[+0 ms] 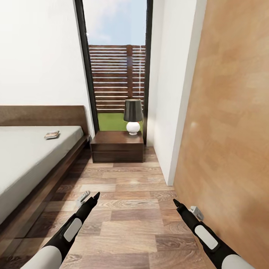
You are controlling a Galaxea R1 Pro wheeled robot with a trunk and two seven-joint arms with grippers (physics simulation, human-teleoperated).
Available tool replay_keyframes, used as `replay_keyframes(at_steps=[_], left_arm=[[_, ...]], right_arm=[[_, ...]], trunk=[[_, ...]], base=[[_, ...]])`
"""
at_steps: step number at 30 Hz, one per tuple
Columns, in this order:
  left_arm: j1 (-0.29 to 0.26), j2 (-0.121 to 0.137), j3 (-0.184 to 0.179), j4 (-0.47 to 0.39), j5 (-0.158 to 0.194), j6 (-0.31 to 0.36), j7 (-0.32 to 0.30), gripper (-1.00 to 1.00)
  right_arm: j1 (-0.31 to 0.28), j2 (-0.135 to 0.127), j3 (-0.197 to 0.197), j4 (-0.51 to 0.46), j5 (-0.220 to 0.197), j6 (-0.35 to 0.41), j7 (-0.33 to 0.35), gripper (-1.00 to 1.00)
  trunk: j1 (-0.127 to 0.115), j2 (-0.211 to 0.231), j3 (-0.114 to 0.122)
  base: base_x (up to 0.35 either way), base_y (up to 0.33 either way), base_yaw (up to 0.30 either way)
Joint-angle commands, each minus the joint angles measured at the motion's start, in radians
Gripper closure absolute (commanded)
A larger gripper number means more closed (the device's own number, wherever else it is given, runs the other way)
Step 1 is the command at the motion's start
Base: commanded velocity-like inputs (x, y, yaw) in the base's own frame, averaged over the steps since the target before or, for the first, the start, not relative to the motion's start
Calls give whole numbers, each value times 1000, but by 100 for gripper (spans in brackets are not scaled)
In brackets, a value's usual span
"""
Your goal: In the bedroom, move the book from the bed onto either nightstand, and place the two sandals side by side next to the bed.
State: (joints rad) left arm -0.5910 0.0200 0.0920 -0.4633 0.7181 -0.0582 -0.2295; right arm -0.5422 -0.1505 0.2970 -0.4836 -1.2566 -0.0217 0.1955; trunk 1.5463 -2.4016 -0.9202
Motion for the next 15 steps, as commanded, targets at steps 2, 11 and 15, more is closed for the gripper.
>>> replay_keyframes(at_steps=[2,11,15], left_arm=[[-1,0,2,2,9,0,-7,-100],[-1,0,1,2,9,0,-7,-100],[-1,0,2,2,9,0,-7,-100]], right_arm=[[-1,-1,7,0,-10,-2,2,-100],[-1,0,7,0,-10,-2,2,-100],[-1,0,7,0,-10,-2,2,-100]], trunk=[[0,0,-1],[0,0,-1],[0,0,-1]], base=[[153,0,0],[153,0,0],[153,0,0]])
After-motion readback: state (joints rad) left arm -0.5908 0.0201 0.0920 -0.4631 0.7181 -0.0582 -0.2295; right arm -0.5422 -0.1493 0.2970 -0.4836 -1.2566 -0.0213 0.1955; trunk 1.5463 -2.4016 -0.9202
